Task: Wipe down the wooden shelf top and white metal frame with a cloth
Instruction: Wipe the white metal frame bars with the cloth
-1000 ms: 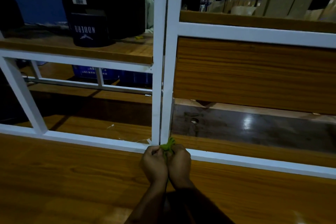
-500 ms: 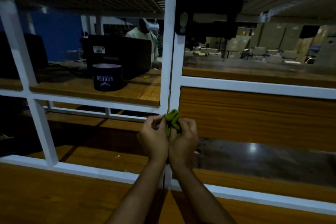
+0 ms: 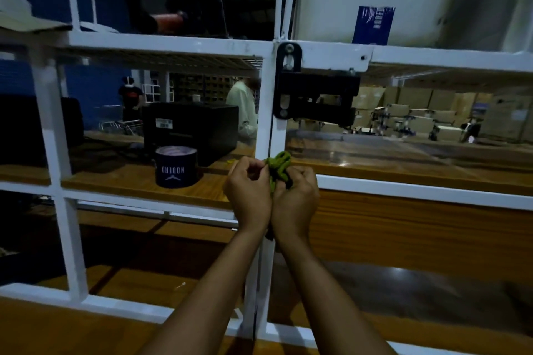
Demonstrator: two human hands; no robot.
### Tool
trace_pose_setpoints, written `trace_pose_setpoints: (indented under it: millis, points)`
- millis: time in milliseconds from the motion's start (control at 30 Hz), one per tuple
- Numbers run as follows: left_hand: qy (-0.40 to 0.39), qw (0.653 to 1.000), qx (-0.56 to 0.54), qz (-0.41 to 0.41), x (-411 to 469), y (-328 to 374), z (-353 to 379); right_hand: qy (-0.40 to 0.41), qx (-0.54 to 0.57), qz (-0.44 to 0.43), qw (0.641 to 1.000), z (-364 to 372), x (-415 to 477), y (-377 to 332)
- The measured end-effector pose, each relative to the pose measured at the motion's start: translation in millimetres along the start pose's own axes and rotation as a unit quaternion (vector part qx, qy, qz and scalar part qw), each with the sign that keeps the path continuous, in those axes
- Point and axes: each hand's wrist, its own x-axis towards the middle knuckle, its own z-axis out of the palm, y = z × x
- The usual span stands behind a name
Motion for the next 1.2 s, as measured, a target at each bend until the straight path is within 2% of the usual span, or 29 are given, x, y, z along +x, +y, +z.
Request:
trace_pose_setpoints:
  millis: [133, 333, 500, 667, 733, 800, 867, 933, 1000, 1100, 1200]
  points:
    - [-0.006, 1.000, 0.027, 0.009, -18, -2, 0, -0.025, -0.019, 0.004, 0.999, -12, -8, 9]
    - [-0.027, 0.995, 0.097, -0.003, -40, -6, 6, -0.063, -0.053, 0.088, 0.993, -28, -16, 23]
    - [-0.044, 0.985, 0.169, -0.008, -57, -4, 8, -0.072, -0.042, 0.196, 0.977, -45, -25, 26]
    - [-0.057, 0.981, 0.186, -0.003, -58, -5, 7, -0.102, 0.001, 0.339, 0.935, -55, -14, 23]
    - [-0.029, 0.988, 0.149, 0.000, -53, -3, 6, -0.076, 0.042, 0.381, 0.921, -59, -1, 16]
    - [0.000, 0.993, 0.116, 0.027, -49, 2, 8, -0.012, 0.107, 0.417, 0.903, -62, 13, 7]
    - [0.005, 0.991, 0.102, 0.085, -43, 4, 13, 0.044, 0.158, 0.367, 0.916, -61, 22, -3]
    - [-0.027, 0.984, 0.108, 0.137, -41, 0, 22, 0.036, 0.108, 0.193, 0.975, -61, 21, -7]
    - [-0.086, 0.967, 0.148, 0.188, -44, -16, 29, -0.037, 0.020, 0.007, 0.999, -56, 16, 4]
    - [-0.152, 0.939, 0.194, 0.242, -53, -41, 33, -0.133, -0.077, -0.209, 0.966, -58, 15, 40]
    - [-0.154, 0.934, 0.158, 0.280, -53, -45, 37, -0.142, -0.131, -0.321, 0.927, -73, 29, 72]
